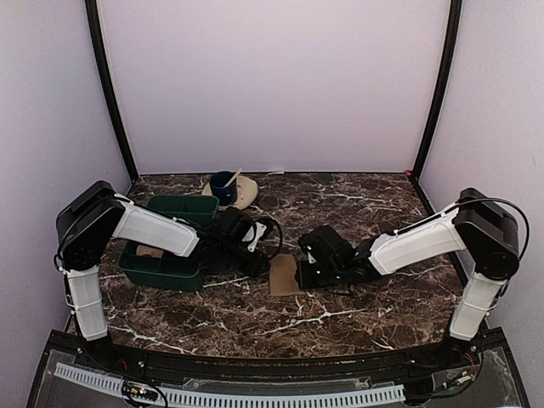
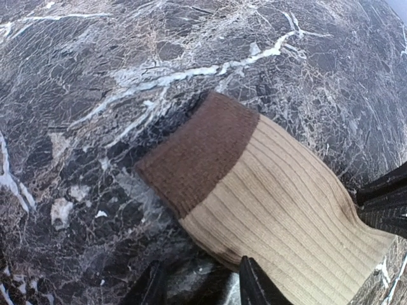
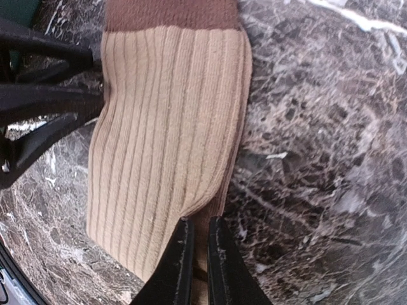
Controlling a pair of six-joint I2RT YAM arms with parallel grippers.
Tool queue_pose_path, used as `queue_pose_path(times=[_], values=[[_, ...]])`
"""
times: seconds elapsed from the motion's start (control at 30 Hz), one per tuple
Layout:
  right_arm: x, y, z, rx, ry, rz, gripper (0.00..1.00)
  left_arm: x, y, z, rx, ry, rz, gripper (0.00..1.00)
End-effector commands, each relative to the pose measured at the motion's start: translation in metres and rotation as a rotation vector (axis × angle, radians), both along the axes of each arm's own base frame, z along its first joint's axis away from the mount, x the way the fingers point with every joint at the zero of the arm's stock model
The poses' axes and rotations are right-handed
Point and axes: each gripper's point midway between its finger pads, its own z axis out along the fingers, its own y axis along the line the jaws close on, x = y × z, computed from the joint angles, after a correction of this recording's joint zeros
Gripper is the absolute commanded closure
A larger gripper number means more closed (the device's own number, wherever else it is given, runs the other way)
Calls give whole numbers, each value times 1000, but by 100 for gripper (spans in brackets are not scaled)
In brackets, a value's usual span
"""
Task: Roll the socks
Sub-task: Rotate the sock at the center of the board.
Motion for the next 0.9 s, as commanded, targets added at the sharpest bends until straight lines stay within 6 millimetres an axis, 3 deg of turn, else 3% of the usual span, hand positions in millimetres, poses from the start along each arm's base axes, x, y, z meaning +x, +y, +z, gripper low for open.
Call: queue_pose_path(times=[0.0,0.27,0.47,0.7,0.87], values=[[-8,0,7,21,-1,-14,90,0,8,-10,35,20,-1,59],[-17,-6,15,-30,-26,-20,90,5,13,-10,51,11,10,59],[-10,-17,37,-91,-97,-28,88,7,17,5,46,-22,30,57],[-18,-7,56,-176,-198,152,68,3,23,37,-5,-59,51,51],[-23,-12,62,-316,-270,298,55,-6,27,59,-80,-74,56,49]])
